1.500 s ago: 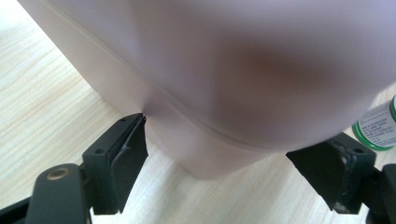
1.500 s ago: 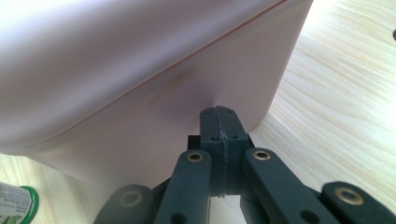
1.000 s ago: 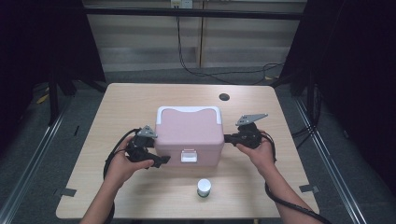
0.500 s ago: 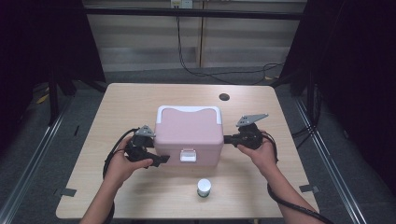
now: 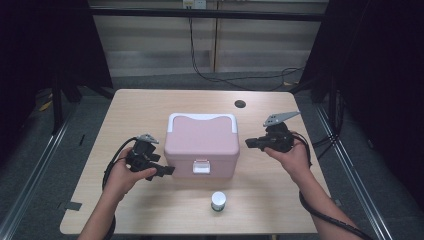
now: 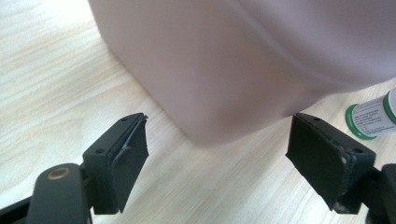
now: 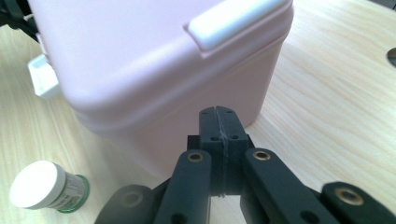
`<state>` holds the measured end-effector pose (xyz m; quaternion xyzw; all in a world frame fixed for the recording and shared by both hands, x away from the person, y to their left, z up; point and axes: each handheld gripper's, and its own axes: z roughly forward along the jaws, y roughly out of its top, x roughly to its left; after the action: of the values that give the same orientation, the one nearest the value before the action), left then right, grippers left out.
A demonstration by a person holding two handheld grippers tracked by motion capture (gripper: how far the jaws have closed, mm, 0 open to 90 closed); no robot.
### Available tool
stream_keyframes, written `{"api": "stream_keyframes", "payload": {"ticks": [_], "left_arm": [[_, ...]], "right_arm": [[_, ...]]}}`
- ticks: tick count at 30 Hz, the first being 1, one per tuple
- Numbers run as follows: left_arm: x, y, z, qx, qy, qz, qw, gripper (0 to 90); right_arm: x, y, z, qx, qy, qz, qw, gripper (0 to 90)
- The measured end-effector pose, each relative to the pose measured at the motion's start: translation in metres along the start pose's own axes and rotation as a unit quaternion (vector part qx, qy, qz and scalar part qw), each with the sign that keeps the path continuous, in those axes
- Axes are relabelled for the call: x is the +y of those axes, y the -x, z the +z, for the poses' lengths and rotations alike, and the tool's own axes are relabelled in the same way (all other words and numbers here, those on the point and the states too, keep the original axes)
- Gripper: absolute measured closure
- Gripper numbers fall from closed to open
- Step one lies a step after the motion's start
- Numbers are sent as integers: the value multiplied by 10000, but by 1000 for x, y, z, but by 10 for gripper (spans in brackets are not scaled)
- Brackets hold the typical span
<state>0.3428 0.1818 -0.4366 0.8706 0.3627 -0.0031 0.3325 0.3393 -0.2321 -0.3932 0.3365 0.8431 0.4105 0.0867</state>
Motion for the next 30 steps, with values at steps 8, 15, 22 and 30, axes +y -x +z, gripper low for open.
{"api": "stream_keyframes", "payload": {"ticks": [8, 15, 22, 30], "left_arm": [[5, -8, -13, 146, -159, -172, 9996, 157], [14, -14, -27, 341, -216, -325, 9987, 157], [23, -21, -36, 428, -289, -593, 9969, 154], [35, -35, -43, 446, -236, -957, 9941, 155]], "right_arm": [[20, -9, -17, -18, 140, -30, 9999, 900], [37, -16, -25, 57, 323, -55, 9994, 900], [49, -22, -17, 199, 405, -105, 9989, 900], [61, -33, 0, 335, 374, -297, 9983, 900]]}}
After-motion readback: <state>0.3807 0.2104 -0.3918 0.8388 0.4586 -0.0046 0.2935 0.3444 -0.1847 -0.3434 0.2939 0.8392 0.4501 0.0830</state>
